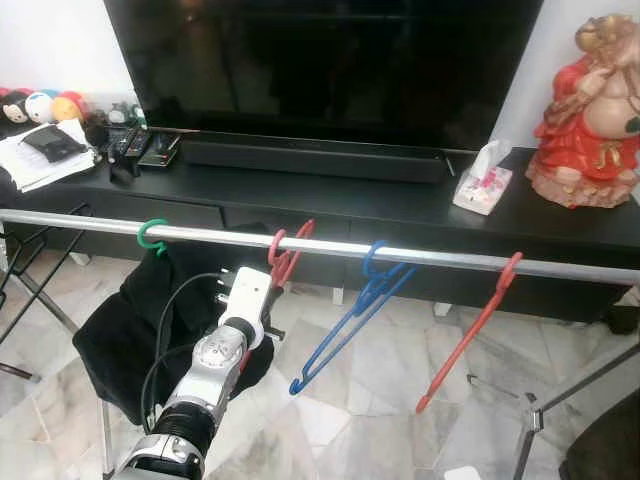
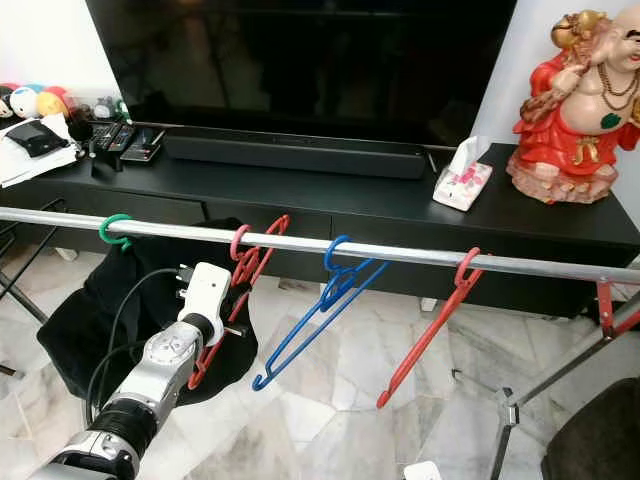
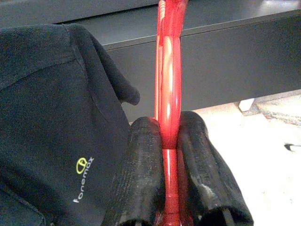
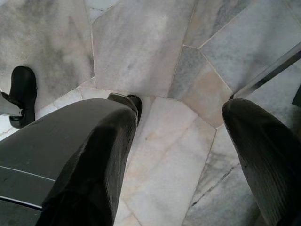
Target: Hang hanger
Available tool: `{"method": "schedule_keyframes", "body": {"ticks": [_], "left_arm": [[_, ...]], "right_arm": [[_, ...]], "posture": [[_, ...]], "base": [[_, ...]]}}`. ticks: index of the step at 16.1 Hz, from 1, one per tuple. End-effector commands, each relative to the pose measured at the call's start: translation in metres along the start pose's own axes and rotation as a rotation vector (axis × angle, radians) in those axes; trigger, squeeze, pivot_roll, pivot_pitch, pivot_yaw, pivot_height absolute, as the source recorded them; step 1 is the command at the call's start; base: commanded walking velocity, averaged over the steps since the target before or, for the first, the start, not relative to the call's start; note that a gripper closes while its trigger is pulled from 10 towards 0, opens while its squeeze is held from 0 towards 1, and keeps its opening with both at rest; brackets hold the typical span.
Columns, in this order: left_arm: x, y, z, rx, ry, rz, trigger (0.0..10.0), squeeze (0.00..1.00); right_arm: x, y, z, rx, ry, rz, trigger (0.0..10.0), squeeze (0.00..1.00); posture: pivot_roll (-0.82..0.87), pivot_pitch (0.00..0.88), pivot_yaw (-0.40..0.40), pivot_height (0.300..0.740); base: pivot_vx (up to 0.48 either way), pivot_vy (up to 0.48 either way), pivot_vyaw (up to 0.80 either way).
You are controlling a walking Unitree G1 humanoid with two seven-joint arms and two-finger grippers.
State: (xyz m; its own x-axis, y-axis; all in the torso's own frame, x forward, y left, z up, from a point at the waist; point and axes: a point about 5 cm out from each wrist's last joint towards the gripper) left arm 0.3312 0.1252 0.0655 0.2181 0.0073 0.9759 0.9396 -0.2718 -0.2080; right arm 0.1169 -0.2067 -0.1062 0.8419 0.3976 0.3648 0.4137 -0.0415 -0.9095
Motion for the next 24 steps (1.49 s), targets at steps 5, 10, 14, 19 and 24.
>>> {"method": "schedule_keyframes", "body": {"ticks": [5,10,14,19,24], "left_arm": [[-0.001,-0.002,0.000,-0.007,0.002,0.007,10.0,1.00],[0.012,-0.006,-0.007,-0.052,0.006,-0.059,10.0,1.00],[0.019,-0.017,-0.004,-0.060,0.001,-0.094,10.0,1.00],[0.031,-0.057,0.011,-0.021,0.006,-0.213,10.0,1.00],[0.012,-0.119,0.034,0.082,0.122,-0.217,10.0,0.00]], "right_arm": [[0.000,0.000,0.001,0.002,-0.006,-0.004,10.0,0.00],[0.000,0.000,0.002,0.005,-0.011,-0.003,10.0,0.00],[0.000,0.000,0.002,0.008,-0.017,-0.003,10.0,0.00],[0.000,0.000,0.001,0.008,-0.020,-0.003,10.0,0.00],[0.001,0.000,-0.001,0.010,-0.028,-0.005,10.0,0.00]], "posture": [[-0.06,0.000,0.006,0.740],[-0.05,0.000,0.004,0.740],[-0.05,0.000,0.000,0.740],[-0.04,0.000,-0.004,0.740],[-0.02,0.000,-0.015,0.740]], "base": [[0.000,0.000,0.00],[0.000,0.000,0.00],[0.000,0.000,0.00],[0.000,0.000,0.00],[0.000,0.000,0.00]]}}
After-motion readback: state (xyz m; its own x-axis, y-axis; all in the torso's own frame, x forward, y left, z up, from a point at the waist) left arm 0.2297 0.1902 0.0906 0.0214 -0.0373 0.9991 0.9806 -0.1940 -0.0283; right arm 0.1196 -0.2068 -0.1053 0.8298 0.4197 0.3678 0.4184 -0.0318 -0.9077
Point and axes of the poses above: a point about 5 cm out from each wrist's last joint towards the gripper, its own y axis pointing out of the wrist towards the gripper, its own x axis along the axis of the wrist's last joint, z = x × y, and after that the axes turned 12 degrees about -y, right-handed
